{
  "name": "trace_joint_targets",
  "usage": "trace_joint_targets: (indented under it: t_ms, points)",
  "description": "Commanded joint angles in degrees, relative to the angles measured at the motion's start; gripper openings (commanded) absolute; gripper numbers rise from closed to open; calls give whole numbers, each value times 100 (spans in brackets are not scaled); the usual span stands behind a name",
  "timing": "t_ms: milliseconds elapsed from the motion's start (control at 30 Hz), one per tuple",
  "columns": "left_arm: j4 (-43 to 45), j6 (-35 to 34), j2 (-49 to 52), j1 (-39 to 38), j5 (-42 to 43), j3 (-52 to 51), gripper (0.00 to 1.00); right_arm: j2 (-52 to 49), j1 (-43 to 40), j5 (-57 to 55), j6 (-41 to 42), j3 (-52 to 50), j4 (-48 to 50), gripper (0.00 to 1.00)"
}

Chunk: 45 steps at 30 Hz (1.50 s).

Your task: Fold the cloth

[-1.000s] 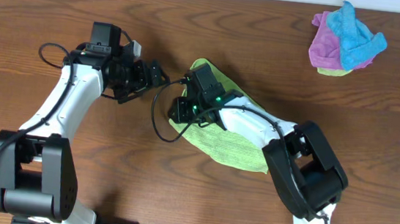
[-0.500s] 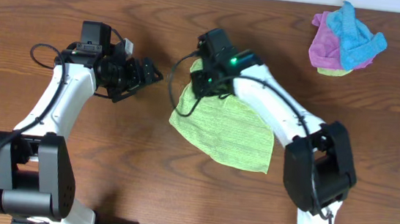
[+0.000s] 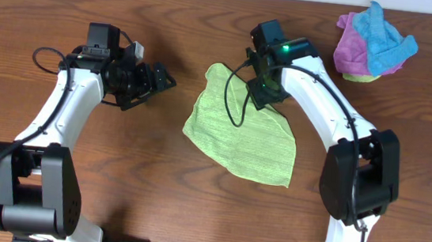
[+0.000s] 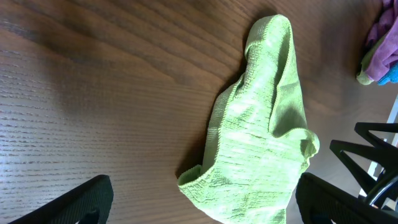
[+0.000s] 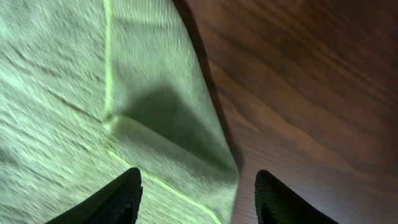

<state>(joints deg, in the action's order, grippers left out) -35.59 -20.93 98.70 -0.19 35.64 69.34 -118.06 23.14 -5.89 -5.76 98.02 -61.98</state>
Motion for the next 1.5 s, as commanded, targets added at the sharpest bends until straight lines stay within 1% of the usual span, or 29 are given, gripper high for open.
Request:
trace_joint_targets:
  t_ms: [0,200,367,567,733,867,933,1000,1067,1100,1267,1467]
  points:
    - [-13,85,55,33,42,-7,96,9,-96,-28,-494,118,-22,60]
    - [-15,85,55,33,44,-7,95,4,-214,680,-723,4,-35,63]
    - [-17,85,55,33,42,-7,95,-17,-216,852,-975,-179,-4,65]
    - [-17,83,55,33,42,-7,95,-195,-216,1047,-1019,-334,35,64]
    - [-17,85,55,33,42,-7,95,-433,-208,1108,-1019,-367,125,61]
    - [-17,83,55,33,42,-7,96,-516,-208,1204,-1016,-376,365,53]
    - [-15,85,55,33,42,-7,96,-533,-208,1220,-1012,-376,496,46]
    - [-15,85,55,33,39,-7,96,-562,-208,1215,-981,-376,601,33]
    - [-15,85,55,33,39,-7,95,-577,-212,1211,-944,-376,684,11]
    - [-15,85,55,33,39,-7,95,-581,-214,1167,-872,-376,741,1]
    - [-15,85,55,33,42,-7,95,-579,-271,125,-13,-372,1108,1]
    - [-15,83,55,31,42,-7,95,-579,-463,-625,728,-372,1399,1]
